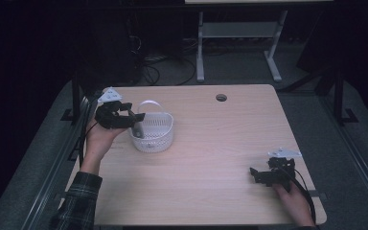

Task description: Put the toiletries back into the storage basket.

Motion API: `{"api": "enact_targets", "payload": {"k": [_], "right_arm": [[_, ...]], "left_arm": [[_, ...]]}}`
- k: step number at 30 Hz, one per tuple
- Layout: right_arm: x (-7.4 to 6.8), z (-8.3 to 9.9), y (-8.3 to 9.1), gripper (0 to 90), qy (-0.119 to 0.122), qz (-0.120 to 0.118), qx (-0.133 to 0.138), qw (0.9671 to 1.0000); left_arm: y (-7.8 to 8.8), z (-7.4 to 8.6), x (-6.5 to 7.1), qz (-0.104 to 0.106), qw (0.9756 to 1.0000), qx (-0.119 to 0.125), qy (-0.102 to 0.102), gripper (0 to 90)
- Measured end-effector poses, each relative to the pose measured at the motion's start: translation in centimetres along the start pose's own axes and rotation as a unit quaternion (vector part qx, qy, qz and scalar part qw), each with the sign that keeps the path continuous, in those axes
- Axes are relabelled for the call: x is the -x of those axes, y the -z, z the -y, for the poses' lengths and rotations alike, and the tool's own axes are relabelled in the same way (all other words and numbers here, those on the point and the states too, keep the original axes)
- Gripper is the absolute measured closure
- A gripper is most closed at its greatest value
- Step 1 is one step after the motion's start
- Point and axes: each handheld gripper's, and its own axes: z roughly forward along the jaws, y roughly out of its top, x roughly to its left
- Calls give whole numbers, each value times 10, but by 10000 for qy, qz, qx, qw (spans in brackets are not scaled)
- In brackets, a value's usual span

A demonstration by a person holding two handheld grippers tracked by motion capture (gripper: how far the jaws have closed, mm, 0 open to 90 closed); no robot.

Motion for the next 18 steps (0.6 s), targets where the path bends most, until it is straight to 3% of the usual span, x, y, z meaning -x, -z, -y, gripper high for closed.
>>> {"api": "enact_targets", "payload": {"k": [8, 10, 18], "right_arm": [[0, 0, 0, 0, 0, 0, 0, 10000], [0, 0, 0, 0, 0, 0, 0, 10000], [0, 0, 0, 0, -3, 1, -1, 10000]], "left_arm": [[-6, 2, 2, -69, 9999, -141, -35, 298], [-8, 5, 2, -100, 9999, -107, -3, 298], [-15, 15, -2, -126, 9993, -341, 84, 298]]}}
